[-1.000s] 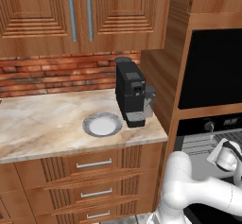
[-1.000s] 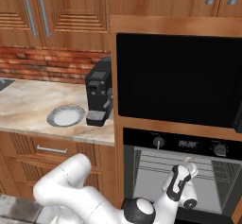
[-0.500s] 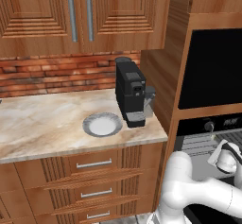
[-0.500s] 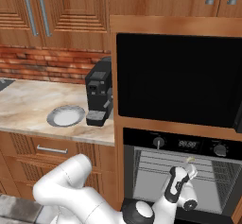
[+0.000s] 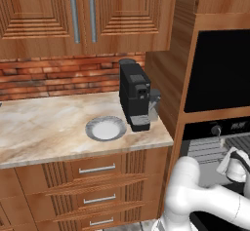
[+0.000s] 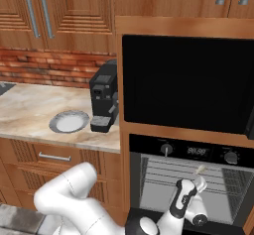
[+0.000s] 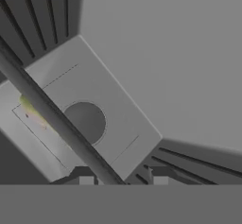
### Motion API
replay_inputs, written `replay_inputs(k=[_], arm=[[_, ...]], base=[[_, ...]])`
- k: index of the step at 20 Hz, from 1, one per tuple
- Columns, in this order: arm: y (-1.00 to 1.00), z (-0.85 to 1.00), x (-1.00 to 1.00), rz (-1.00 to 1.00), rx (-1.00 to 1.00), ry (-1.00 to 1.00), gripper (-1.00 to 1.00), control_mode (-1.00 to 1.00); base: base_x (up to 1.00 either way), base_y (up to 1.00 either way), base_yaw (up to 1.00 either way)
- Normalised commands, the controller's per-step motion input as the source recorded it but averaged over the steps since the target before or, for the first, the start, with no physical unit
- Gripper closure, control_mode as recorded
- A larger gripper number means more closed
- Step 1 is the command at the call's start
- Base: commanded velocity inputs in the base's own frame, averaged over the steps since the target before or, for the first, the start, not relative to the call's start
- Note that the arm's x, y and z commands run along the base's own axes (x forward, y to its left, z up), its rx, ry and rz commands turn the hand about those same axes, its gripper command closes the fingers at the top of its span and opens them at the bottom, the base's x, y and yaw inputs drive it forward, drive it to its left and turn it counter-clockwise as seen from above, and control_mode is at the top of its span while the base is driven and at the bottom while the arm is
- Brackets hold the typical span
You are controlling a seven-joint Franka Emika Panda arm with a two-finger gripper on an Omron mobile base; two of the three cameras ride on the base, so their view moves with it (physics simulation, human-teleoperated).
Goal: Take the fish from the oven and place it on the plate on the counter.
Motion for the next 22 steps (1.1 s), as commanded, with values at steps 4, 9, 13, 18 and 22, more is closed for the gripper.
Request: replay_inputs(k=[4, 9, 13, 18, 22], arm=[[0.0, -0.08, -0.38, 0.0, 0.0, 0.06, 1.0, -1.0], [0.0, -0.05, -0.33, 0.0, 0.0, 0.05, 1.0, -1.0], [0.0, -0.06, -0.36, 0.0, 0.0, 0.04, 1.0, -1.0], [0.0, -0.1, -0.43, 0.0, 0.0, 0.05, 1.0, -1.0], [0.0, -0.1, -0.49, 0.0, 0.0, 0.03, 1.0, -1.0]], base=[[0.0, 0.0, 0.0], [0.0, 0.0, 0.0], [0.0, 0.0, 0.0], [0.0, 0.0, 0.0], [0.0, 0.0, 0.0]])
